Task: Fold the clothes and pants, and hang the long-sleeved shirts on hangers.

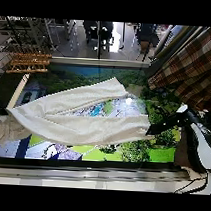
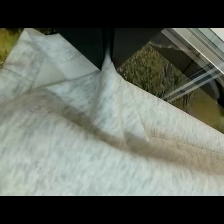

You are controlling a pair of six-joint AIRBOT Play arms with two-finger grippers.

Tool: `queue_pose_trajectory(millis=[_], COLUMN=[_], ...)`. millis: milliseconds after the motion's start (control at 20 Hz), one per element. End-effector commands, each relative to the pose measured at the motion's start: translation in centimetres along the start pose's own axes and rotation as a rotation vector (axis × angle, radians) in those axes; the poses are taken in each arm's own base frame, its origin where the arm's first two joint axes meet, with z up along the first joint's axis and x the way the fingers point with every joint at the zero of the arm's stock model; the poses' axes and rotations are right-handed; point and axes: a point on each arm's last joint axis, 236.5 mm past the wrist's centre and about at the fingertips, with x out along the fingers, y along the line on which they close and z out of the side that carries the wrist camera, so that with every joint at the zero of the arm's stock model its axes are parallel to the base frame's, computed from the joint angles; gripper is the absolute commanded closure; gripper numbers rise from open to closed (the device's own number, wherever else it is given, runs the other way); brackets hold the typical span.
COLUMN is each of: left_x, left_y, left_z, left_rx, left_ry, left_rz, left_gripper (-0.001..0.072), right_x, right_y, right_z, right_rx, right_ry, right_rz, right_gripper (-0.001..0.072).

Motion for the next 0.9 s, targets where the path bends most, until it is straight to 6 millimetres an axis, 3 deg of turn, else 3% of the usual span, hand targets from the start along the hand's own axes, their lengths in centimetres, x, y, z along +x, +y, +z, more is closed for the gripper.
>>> queue_pose_trajectory(millis=[0, 100, 200, 300, 350, 400, 500, 550, 650, 750, 850], left_x=[-1.8, -6.4, -14.8, -26.5, -32.8, -39.8, -52.6, -58.1, -65.3, -68.3, -68.8], left_y=[-2.5, -6.3, -11.4, -15.7, -17.4, -18.8, -20.3, -20.4, -20.0, -19.8, -18.7], left_z=[0.3, 2.7, 5.6, 7.0, 6.7, 5.5, 0.5, -2.9, -9.6, -14.2, -15.6], left_rx=[0.012, 0.030, 0.053, 0.085, 0.104, 0.117, 0.117, 0.118, 0.161, 0.223, 0.227], left_ry=[-0.033, -0.194, -0.441, -0.753, -0.918, -1.097, -1.409, -1.554, -1.786, -1.939, -2.032], left_rz=[-0.078, -0.218, -0.435, -0.650, -0.745, -0.853, -1.102, -1.222, -1.363, -1.330, -1.132], left_gripper=[0.0672, 0.0672, 0.0672, 0.0672, 0.0672, 0.0673, 0.0672, 0.0672, 0.0672, 0.0673, 0.0673], right_x=[-2.5, -8.1, -16.4, -28.2, -34.0, -40.0, -48.5, -51.3, -55.2, -57.4, -58.7], right_y=[2.2, 6.1, 10.1, 14.5, 16.7, 19.2, 24.8, 27.3, 31.5, 34.2, 35.1], right_z=[1.8, 4.8, 7.3, 8.3, 7.7, 6.2, 1.8, -0.5, -4.7, -7.9, -10.2], right_rx=[0.009, -0.083, -0.155, -0.190, -0.196, -0.201, -0.254, -0.280, -0.314, -0.324, -0.305], right_ry=[-0.095, -0.264, -0.485, -0.819, -0.987, -1.163, -1.422, -1.513, -1.634, -1.694, -1.689], right_rz=[0.003, -0.045, -0.171, -0.372, -0.470, -0.577, -0.772, -0.856, -1.034, -1.192, -1.331], right_gripper=[0.0682, 0.0681, 0.0681, 0.0681, 0.0681, 0.0681, 0.0681, 0.0681, 0.0681, 0.0681, 0.0681])
